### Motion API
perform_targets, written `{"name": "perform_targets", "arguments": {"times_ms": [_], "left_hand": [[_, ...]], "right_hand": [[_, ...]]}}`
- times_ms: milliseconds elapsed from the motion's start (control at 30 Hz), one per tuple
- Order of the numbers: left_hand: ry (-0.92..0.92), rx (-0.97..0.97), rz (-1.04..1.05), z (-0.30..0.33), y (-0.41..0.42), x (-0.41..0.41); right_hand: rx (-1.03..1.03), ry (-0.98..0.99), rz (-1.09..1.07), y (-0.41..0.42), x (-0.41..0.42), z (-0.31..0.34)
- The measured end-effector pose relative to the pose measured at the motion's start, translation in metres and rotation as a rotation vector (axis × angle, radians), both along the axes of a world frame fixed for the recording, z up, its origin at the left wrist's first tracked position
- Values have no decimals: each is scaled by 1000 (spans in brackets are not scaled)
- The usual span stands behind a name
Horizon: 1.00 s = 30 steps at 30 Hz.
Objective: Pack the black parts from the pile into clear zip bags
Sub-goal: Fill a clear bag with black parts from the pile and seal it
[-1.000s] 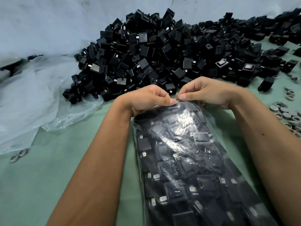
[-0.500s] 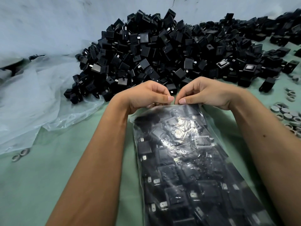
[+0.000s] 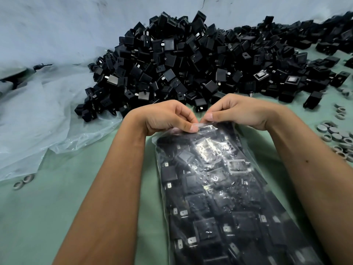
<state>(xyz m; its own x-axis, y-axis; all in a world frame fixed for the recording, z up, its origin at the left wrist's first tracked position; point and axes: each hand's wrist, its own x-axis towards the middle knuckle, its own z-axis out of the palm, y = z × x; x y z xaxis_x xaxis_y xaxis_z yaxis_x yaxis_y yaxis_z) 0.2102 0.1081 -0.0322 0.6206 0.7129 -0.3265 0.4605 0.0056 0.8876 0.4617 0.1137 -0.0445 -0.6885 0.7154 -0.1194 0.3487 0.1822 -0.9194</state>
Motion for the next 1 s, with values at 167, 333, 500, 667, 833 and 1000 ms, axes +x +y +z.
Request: {"name": "perform_targets", "arguments": {"times_ms": [167,333,500,667,833,1000], "left_hand": [[0,7,13,-1,0,1],[-62,34,41,-1,-2,5],[15,66,12,3,-4,13],[-25,80,46,1,-4,17],[-86,55,77,0,-4,17],[-128,33,88,0,-6,16]], "right_hand": [[59,-35,-29,-2,-8,0],[90,-66,-64,-3,-9,2],[70,-64,-56,-5,-6,6],[67,-55,-60,-6,-7,9],[106,-103,-60,-8,-9,9],[82,-18,-68,-6,-6,5]]}}
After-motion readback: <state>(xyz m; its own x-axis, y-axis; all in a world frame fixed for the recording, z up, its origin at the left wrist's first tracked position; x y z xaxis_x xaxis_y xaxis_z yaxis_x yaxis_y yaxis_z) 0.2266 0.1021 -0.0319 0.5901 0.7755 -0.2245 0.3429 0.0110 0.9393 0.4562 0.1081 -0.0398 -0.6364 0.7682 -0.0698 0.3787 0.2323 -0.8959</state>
